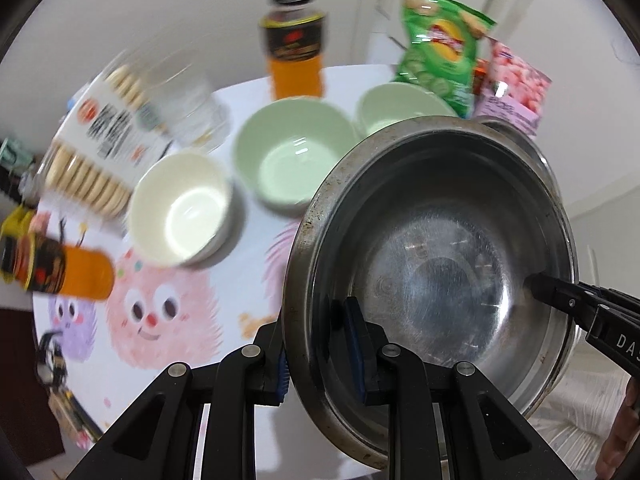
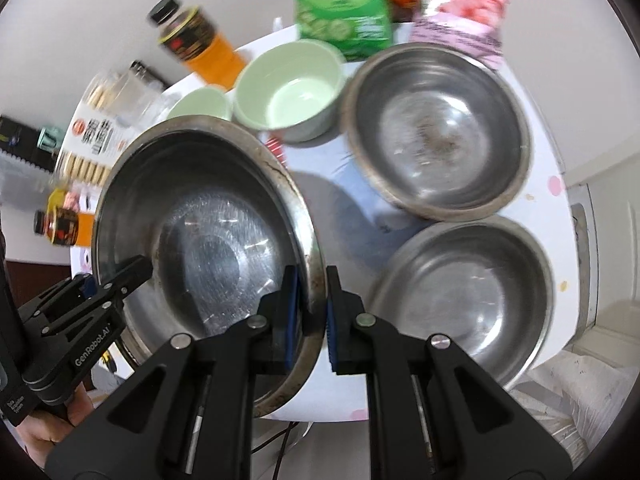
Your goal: Organize plates and bowls
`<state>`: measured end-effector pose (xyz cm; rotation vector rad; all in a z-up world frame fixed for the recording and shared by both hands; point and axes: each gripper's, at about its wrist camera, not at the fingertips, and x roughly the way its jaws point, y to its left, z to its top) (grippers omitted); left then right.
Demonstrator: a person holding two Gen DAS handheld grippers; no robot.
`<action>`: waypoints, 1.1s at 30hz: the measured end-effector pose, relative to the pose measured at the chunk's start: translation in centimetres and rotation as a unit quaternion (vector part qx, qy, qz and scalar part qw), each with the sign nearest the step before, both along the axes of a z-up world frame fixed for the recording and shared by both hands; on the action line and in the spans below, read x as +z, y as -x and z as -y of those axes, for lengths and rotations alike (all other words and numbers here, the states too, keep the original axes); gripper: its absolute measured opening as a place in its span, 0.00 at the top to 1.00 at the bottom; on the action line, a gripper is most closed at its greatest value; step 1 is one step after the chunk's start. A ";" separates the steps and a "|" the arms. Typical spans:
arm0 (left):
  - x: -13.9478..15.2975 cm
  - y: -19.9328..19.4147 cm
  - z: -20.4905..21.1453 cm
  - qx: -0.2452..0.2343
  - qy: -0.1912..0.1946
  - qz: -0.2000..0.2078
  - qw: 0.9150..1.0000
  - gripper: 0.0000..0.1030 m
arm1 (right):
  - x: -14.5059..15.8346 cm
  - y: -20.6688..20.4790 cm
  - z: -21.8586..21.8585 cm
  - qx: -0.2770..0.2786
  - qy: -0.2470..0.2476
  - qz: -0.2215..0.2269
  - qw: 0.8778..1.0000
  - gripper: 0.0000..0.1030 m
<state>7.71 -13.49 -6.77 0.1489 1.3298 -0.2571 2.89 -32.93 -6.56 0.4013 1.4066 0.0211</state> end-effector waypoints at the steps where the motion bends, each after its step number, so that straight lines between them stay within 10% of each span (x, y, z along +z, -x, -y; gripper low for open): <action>1: 0.1 -0.3 1.0 -0.009 0.000 0.001 1.000 0.78 | 0.1 0.0 1.0 -0.008 0.002 0.000 1.000 0.86; 15: -0.5 -5.6 14.4 -0.078 0.005 0.006 0.997 0.77 | 0.0 -2.4 13.3 -0.082 0.021 -0.004 0.996 0.85; 33: -4.3 -9.1 18.3 -0.083 -0.013 -0.017 0.996 0.77 | -4.1 -5.5 18.2 -0.090 0.008 -0.032 0.995 0.85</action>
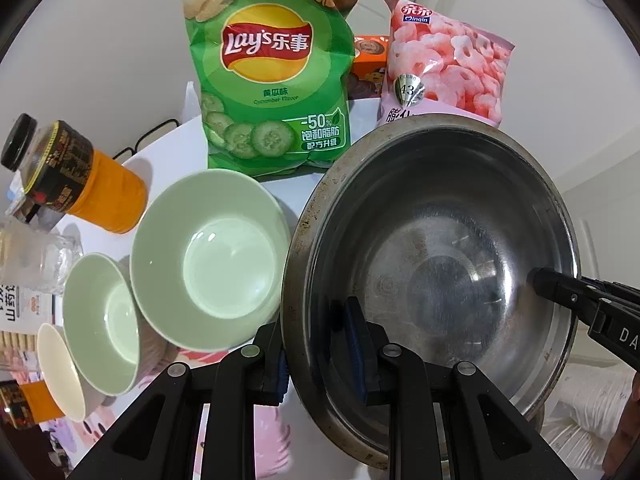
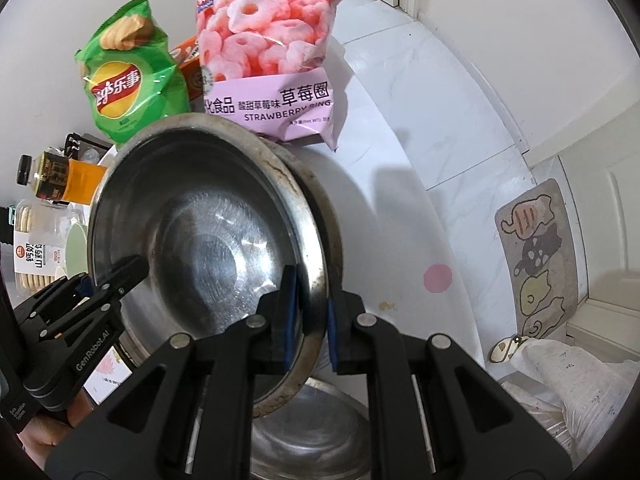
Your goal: Organize plates and bowls
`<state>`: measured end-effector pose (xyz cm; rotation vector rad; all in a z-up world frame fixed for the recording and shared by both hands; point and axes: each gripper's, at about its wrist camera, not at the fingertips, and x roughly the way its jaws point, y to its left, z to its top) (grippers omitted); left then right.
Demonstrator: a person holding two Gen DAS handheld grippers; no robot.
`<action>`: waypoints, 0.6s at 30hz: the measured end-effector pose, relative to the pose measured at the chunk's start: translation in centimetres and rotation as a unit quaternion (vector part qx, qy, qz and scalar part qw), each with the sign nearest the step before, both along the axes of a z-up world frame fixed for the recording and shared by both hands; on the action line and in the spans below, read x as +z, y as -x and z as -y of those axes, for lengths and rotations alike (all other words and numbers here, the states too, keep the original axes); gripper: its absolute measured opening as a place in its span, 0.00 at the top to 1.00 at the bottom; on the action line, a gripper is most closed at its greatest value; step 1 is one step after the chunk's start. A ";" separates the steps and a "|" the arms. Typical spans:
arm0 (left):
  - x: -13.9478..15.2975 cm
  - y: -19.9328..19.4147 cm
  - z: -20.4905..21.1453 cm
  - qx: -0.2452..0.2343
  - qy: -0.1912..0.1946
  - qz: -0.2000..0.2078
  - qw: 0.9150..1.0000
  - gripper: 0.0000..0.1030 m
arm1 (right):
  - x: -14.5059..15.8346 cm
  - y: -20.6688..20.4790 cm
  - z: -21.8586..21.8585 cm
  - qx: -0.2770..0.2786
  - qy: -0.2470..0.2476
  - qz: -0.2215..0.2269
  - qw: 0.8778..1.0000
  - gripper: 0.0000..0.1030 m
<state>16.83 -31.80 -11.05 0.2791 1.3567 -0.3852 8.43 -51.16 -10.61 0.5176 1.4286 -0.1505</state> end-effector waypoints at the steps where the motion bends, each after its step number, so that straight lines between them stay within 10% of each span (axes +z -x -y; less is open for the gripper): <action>1: -0.1 -0.1 0.0 0.000 -0.001 -0.001 1.000 0.77 | -0.1 -0.1 0.0 0.000 0.000 -0.001 1.000 0.85; 18: -0.9 0.6 0.8 0.012 -0.017 -0.013 1.000 0.77 | -1.6 -0.4 0.6 -0.001 -0.012 -0.013 1.000 0.85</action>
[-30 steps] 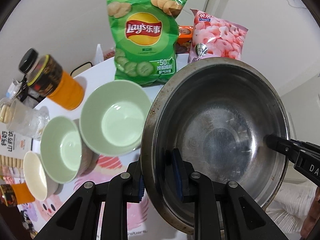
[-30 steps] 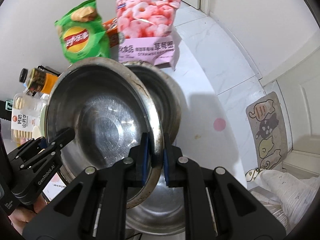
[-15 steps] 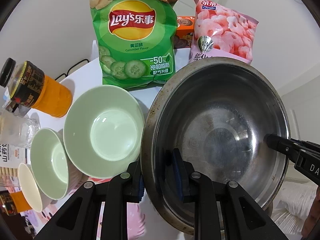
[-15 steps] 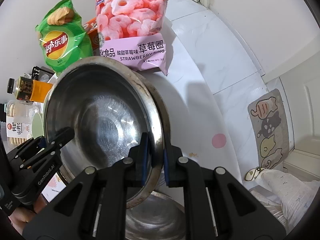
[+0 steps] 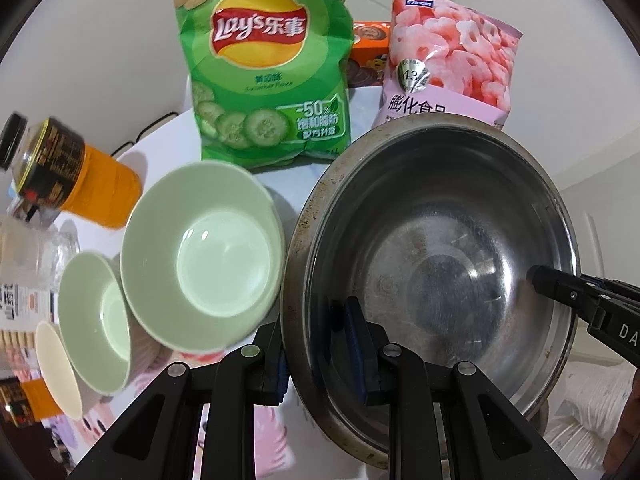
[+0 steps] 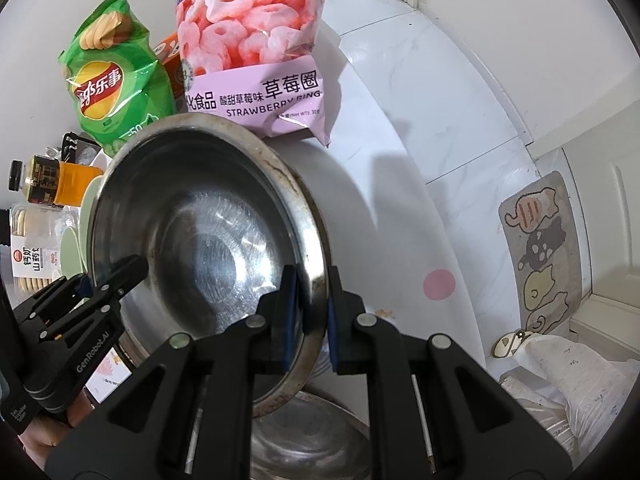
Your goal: Organize plates and bowls
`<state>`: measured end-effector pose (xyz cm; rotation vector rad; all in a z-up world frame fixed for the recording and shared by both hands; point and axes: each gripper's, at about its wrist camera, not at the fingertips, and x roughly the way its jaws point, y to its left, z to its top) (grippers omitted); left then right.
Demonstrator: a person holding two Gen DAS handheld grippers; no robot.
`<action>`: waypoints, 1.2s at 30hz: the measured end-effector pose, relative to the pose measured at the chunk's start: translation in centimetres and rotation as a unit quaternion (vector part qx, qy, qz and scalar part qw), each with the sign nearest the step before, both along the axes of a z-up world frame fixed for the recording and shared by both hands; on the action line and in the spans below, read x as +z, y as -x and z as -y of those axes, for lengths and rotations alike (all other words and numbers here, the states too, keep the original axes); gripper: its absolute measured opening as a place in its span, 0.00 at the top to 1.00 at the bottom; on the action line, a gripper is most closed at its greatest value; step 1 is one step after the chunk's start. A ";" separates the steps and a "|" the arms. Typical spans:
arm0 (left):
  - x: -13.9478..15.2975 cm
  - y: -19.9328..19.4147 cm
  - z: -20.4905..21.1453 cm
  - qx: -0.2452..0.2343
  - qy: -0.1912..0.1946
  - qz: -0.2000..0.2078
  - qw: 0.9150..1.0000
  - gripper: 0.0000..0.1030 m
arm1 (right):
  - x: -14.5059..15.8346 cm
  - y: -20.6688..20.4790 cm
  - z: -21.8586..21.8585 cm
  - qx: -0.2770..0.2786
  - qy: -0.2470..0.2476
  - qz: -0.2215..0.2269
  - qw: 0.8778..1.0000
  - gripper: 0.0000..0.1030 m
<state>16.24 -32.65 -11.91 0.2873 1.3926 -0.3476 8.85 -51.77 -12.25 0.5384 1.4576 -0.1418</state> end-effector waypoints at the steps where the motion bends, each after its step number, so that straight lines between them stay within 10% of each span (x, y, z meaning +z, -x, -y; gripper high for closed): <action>1: 0.0 0.3 -0.1 0.006 -0.001 -0.002 1.000 0.77 | 0.0 0.0 0.0 0.003 0.000 0.000 1.000 0.85; 28: -1.3 1.7 -0.1 0.032 -0.026 -0.020 0.999 0.72 | 0.0 -1.6 -0.5 0.048 0.025 0.005 0.999 0.84; 36: -1.3 2.0 0.4 0.032 -0.016 -0.015 0.999 0.47 | 0.3 -1.6 -0.4 0.045 0.033 0.016 0.998 0.77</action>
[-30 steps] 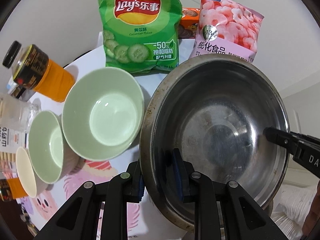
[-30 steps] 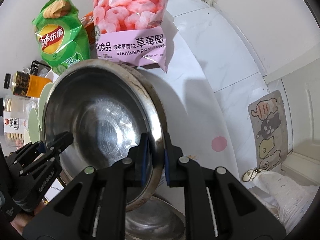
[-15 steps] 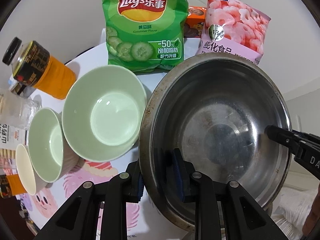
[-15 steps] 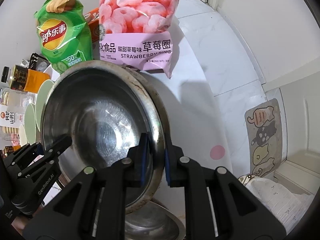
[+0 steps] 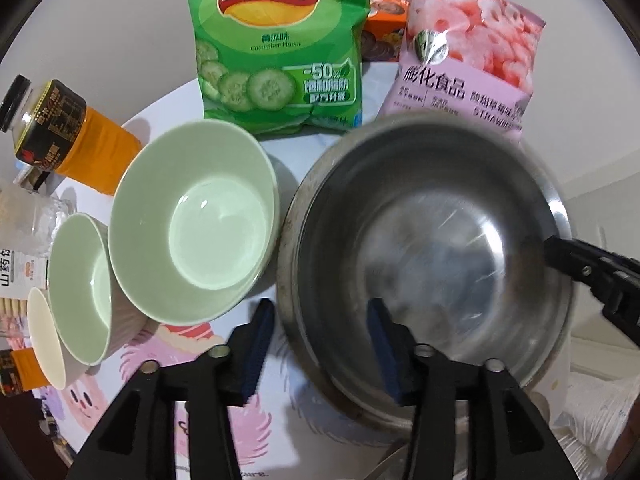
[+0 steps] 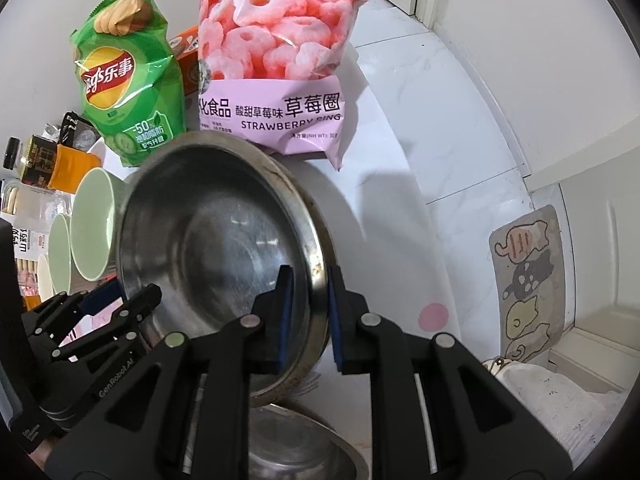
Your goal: Organize plates and bowls
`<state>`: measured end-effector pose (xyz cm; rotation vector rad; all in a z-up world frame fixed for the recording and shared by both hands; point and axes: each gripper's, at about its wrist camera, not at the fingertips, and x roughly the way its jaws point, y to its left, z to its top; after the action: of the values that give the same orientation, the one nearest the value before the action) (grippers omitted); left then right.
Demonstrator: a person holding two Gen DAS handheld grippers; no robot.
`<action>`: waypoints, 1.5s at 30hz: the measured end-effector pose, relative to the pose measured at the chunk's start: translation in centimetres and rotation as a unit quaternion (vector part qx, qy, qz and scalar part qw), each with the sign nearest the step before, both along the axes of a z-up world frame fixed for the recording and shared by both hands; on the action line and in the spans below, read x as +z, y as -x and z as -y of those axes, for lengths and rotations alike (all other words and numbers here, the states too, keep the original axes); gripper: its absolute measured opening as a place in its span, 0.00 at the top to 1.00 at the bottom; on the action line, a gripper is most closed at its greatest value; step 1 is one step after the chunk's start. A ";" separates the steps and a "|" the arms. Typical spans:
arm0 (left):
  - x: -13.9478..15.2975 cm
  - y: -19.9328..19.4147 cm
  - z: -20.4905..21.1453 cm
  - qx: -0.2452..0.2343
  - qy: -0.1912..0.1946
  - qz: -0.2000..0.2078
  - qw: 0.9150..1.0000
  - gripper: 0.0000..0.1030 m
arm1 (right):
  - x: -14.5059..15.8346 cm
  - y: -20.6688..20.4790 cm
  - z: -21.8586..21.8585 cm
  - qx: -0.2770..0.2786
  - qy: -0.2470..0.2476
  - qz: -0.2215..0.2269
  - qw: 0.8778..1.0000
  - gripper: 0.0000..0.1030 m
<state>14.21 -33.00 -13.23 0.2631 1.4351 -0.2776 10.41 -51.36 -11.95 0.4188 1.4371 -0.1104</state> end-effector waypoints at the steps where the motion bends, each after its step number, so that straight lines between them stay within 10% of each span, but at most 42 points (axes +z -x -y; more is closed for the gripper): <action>1: 0.2 0.0 0.0 0.000 0.005 0.004 1.000 0.42 | 0.0 -0.1 0.0 -0.001 0.001 0.000 1.000 0.67; 4: 0.7 0.1 -0.1 -0.002 0.027 0.001 1.000 0.28 | -0.4 0.1 -0.1 -0.005 -0.004 -0.008 1.000 0.41; 15: 3.9 1.9 -0.8 -0.012 0.053 0.005 0.998 0.00 | 1.1 1.7 -0.5 -0.030 -0.016 0.015 0.999 0.01; 28: 8.7 7.3 -6.3 -0.033 0.075 0.024 0.996 0.00 | 5.7 6.8 -3.2 -0.047 -0.003 0.034 0.998 0.00; 45: 6.9 14.6 -7.3 -0.111 0.075 -0.001 0.991 0.00 | 5.8 16.6 -7.4 -0.109 -0.010 0.001 0.994 0.00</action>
<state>-0.40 -25.71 -6.29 0.2992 1.3808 -0.5660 -6.21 -43.94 -6.11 0.5922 1.3880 -0.2712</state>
